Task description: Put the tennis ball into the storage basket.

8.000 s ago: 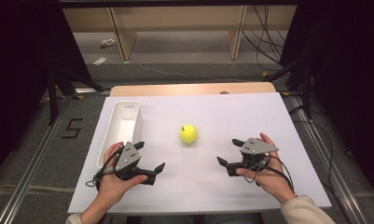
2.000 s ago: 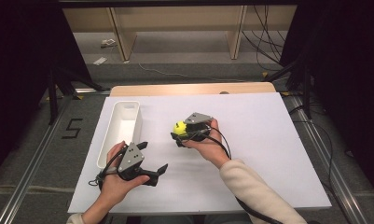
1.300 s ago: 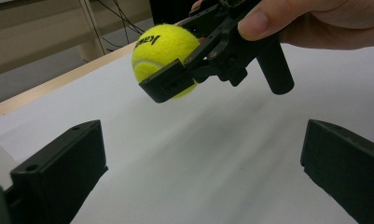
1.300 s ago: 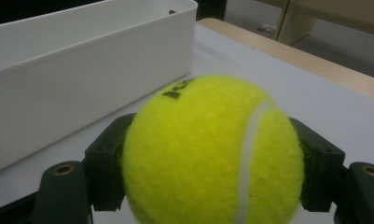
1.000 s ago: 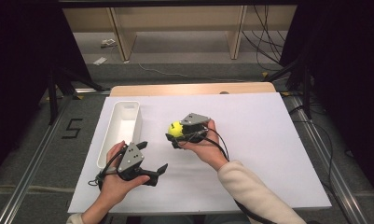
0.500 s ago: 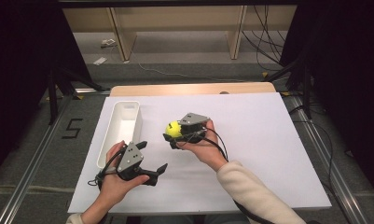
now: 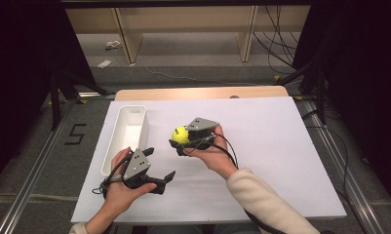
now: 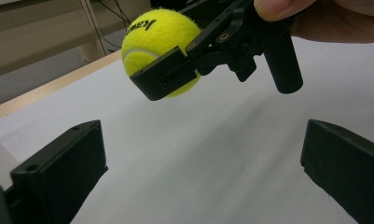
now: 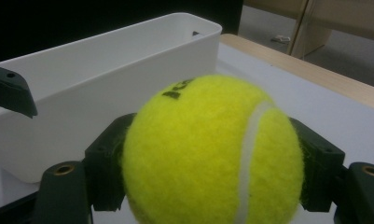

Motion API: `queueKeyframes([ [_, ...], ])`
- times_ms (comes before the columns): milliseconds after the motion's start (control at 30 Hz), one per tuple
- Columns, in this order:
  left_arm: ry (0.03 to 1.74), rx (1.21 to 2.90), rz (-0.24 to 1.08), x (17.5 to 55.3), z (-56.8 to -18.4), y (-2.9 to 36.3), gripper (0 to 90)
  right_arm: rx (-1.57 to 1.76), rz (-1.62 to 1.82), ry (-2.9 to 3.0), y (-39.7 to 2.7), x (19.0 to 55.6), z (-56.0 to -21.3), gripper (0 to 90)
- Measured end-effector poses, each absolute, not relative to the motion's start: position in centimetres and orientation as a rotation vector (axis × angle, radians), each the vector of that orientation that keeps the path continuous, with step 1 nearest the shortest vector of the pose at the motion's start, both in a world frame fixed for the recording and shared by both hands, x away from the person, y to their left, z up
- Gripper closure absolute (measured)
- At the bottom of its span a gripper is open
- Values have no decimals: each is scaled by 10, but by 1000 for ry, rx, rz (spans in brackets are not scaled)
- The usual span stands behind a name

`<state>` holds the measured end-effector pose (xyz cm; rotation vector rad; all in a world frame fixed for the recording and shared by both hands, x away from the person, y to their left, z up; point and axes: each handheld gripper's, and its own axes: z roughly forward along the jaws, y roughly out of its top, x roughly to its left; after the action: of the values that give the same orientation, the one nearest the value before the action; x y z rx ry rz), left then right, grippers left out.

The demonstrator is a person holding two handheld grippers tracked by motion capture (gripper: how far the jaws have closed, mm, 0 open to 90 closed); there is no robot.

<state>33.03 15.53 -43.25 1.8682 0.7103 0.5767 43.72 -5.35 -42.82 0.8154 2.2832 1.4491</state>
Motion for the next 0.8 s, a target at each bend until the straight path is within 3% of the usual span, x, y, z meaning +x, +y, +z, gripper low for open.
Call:
queueKeyframes([
  [800,712,1862,576,330,-432,156,0,802,1462,2267,-51,434,-420,275],
])
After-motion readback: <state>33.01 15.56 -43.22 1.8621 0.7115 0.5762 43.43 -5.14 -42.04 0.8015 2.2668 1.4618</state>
